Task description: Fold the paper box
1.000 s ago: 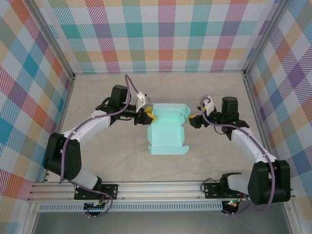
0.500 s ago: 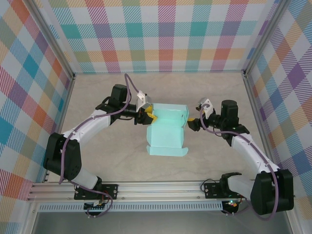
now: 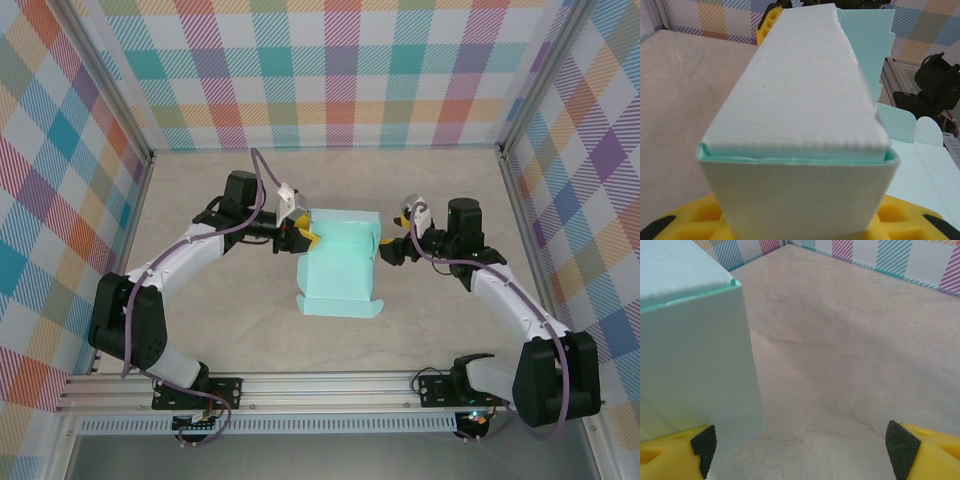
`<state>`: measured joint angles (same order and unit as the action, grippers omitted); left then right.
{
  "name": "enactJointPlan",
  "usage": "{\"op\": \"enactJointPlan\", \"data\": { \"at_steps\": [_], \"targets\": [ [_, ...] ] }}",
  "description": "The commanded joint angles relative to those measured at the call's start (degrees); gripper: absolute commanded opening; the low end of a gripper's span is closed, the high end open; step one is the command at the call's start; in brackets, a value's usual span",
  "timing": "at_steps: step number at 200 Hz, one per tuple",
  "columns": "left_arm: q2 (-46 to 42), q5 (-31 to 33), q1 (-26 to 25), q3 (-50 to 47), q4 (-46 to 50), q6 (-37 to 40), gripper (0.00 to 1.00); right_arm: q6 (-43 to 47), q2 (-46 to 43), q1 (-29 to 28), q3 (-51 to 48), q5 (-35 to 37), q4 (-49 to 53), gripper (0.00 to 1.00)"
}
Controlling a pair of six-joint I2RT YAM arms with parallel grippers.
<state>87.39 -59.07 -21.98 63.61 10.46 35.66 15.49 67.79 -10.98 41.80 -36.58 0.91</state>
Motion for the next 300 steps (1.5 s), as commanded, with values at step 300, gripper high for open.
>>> {"op": "enactJointPlan", "data": {
  "at_steps": [300],
  "targets": [
    [5.53,-2.44,3.03,5.9,10.66,2.09,0.09,-2.27,-12.24,-3.95,-1.25,15.7,12.2,1.0]
  ]
}}
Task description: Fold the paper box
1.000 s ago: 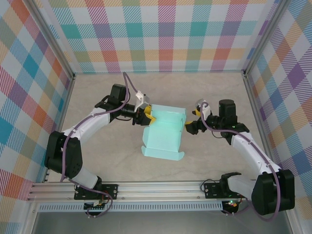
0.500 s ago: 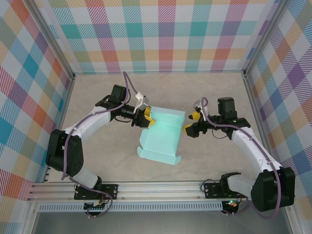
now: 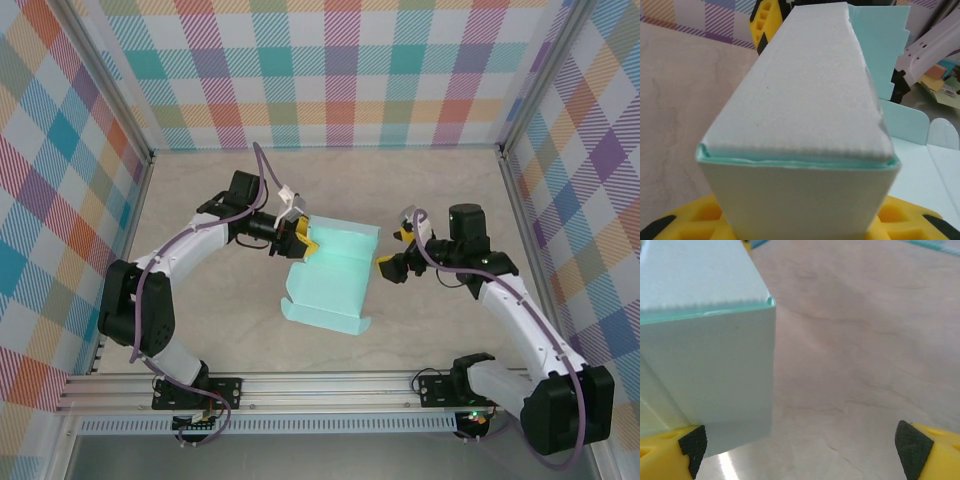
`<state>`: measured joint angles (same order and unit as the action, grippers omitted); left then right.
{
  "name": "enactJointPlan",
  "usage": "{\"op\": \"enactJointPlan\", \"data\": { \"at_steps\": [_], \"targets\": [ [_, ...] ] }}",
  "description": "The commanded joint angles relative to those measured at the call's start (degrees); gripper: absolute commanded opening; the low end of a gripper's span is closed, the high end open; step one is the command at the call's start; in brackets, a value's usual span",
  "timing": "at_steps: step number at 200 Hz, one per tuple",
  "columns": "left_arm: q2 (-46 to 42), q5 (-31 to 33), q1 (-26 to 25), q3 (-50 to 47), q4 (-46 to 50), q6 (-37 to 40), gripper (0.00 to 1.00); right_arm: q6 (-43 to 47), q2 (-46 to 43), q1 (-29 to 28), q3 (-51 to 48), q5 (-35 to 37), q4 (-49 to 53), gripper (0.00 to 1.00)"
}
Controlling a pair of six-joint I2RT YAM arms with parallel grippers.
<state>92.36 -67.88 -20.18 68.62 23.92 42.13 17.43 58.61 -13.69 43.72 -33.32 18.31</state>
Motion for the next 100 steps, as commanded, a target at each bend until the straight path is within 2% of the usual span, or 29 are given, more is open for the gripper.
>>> {"op": "enactJointPlan", "data": {
  "at_steps": [1,32,57,79,100],
  "targets": [
    [0.47,6.54,1.35,0.85,-3.04,-4.67,0.09,-4.28,-3.19,-1.24,-3.28,12.6,-5.16,1.0],
    [-2.0,12.7,1.82,-1.28,-10.38,-11.06,0.09,-7.42,-5.66,-1.22,-4.31,6.49,-2.36,1.0],
    [-3.92,18.04,1.82,-4.02,-15.78,-13.38,0.09,-11.14,-5.17,-1.12,-3.64,10.65,-1.46,0.99],
    [-5.69,21.52,1.82,-7.27,-21.95,-16.02,0.09,-11.37,1.15,-0.38,1.81,5.99,4.35,0.94],
    [-6.39,21.19,1.82,-8.2,-24.12,-17.31,0.09,-17.2,8.16,-0.41,5.18,3.85,4.82,0.9]
  ]
}}
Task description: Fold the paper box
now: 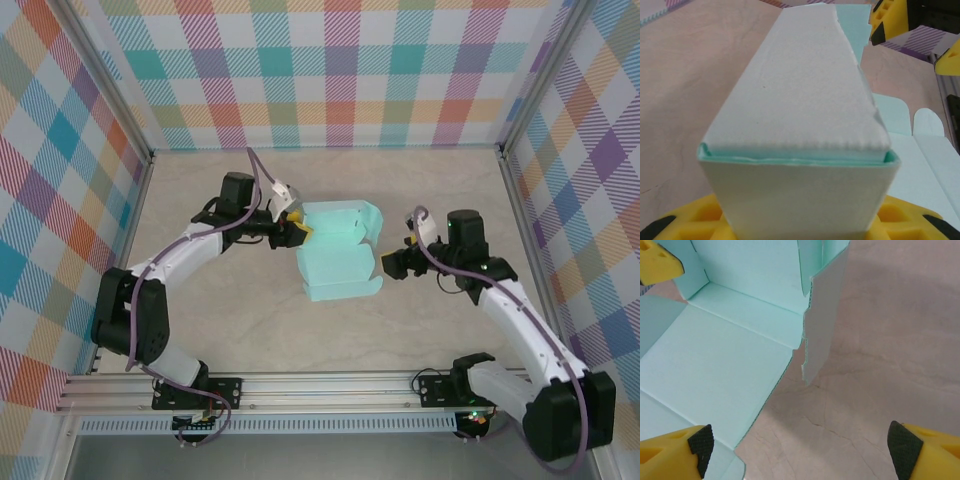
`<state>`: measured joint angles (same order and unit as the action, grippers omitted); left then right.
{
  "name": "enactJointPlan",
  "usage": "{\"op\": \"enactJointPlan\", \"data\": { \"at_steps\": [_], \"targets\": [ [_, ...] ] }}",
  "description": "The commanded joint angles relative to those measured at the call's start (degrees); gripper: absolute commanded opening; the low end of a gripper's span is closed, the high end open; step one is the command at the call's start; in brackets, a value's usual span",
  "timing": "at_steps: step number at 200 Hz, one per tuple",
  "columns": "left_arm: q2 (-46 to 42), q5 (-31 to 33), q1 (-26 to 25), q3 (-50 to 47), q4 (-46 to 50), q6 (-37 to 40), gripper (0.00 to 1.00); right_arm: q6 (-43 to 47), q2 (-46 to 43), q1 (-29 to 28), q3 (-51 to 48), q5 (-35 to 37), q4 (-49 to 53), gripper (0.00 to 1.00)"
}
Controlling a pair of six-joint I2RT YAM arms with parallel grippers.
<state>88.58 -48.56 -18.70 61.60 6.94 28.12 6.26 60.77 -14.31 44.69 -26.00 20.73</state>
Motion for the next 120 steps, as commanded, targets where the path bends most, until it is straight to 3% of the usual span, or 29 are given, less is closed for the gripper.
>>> {"op": "enactJointPlan", "data": {
  "at_steps": [1,34,50,95,120],
  "targets": [
    [-2.66,1.79,0.29,-1.2,-7.26,-3.32,0.09,-6.19,6.27,0.22,4.24,-3.37,2.21,0.9],
    [-3.45,2.44,-0.27,-2.58,-9.52,-5.0,0.09,-10.7,12.61,-0.68,6.4,-7.19,-3.25,0.92],
    [-3.98,3.0,-0.7,-3.53,-10.7,-6.01,0.09,-11.73,15.03,-2.22,8.12,-3.43,-3.67,0.9],
    [-5.64,8.04,-1.08,-8.02,-18.55,-11.68,0.08,-14.64,19.52,-2.57,10.07,9.68,-3.42,0.61],
    [-6.02,8.89,-1.08,-9.4,-21.68,-13.52,0.08,-15.54,20.63,-2.48,9.37,12.21,-4.8,0.48]
  ]
}}
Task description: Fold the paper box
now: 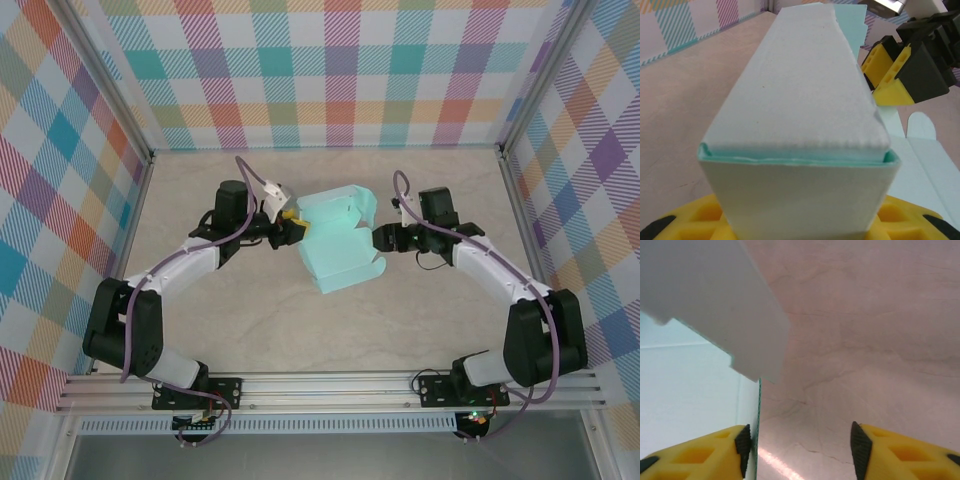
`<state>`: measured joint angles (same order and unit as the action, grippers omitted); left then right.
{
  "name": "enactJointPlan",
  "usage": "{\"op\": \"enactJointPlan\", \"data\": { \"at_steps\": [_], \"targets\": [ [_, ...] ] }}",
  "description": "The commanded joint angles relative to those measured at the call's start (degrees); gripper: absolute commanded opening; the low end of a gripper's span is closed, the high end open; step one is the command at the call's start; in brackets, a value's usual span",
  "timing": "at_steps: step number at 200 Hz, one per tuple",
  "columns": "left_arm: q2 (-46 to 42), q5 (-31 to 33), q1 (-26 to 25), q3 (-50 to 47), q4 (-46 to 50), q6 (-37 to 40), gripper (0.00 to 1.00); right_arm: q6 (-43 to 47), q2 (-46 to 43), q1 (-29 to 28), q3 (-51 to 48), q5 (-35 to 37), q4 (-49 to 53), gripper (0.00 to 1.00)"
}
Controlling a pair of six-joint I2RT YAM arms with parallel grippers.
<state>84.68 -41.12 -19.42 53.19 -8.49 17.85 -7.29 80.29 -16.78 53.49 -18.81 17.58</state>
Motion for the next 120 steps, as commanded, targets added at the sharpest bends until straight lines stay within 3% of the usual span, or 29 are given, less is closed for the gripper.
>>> {"op": "enactJointPlan", "data": {
  "at_steps": [1,17,32,54,76,90,105,120],
  "targets": [
    [-2.14,1.43,-0.36,-0.94,-6.26,-3.25,0.08,-2.09,1.19,-0.01,0.56,5.02,-1.75,0.47],
    [-1.98,1.38,-0.34,-1.12,-6.94,-3.6,0.08,-4.17,2.24,0.03,0.77,5.1,-2.75,0.38],
    [-1.71,0.77,-0.36,-1.4,-7.97,-3.96,0.08,-5.82,3.55,0.01,1.17,4.36,-3.46,0.36],
    [-1.18,0.05,-0.44,-1.42,-9.0,-4.58,0.08,-7.24,4.35,0.0,1.3,3.04,-4.74,0.38],
    [-1.08,1.77,-0.45,-1.55,-8.23,-4.19,0.08,-5.12,1.41,1.22,-0.26,0.93,-5.81,0.49],
    [-1.07,2.47,-0.5,-1.77,-7.93,-3.66,0.08,-6.26,-0.27,5.75,0.15,-5.36,-4.17,0.57],
    [-0.86,2.81,-0.45,-2.21,-8.03,-3.35,0.08,-6.64,0.52,11.71,2.83,-18.11,-0.01,0.62],
    [-0.6,2.5,-0.51,-2.35,-8.2,-3.68,0.07,-2.46,1.77,12.72,6.51,-26.73,6.11,0.66]
  ]
}}
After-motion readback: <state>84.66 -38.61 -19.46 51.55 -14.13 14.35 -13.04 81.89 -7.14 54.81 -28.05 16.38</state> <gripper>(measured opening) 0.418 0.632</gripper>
